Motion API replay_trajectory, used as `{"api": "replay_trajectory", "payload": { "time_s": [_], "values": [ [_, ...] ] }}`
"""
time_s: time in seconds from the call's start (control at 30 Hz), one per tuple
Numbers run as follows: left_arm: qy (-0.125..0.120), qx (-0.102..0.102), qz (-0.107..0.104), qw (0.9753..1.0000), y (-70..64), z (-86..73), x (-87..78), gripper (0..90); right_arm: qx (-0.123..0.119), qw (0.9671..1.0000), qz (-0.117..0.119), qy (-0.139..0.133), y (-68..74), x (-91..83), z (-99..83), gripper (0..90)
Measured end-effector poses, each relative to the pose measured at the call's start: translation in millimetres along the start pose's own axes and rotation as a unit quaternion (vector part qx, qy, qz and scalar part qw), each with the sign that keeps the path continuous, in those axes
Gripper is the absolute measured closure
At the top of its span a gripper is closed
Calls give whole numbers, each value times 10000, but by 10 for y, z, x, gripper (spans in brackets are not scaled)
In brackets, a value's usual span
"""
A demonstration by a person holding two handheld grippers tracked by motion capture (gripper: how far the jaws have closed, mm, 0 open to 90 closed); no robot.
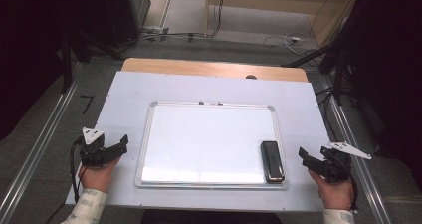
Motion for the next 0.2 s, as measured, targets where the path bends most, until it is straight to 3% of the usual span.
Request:
{"api": "replay_trajectory", "payload": {
  "time_s": [0.13, 0.2],
  "values": [
    [6, -1, 8, 10000, 0, 0, 1, 200, -16, 9999, -153, -32, -79, 23, -24, 179],
    [5, -1, 9, 10000, -1, 0, 0, 200, -41, 9994, -354, -25, -140, 73, -63, 172]
  ]
}}
Point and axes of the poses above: each handheld gripper's, and its own axes: x roughly forward along the jaws, z roughly out of its top, y roughly to its left, the point moved 2 cm from there along x, roughly forward along the jaws, and after that the axes turned 15 degrees about z, right-handed, at the moved point
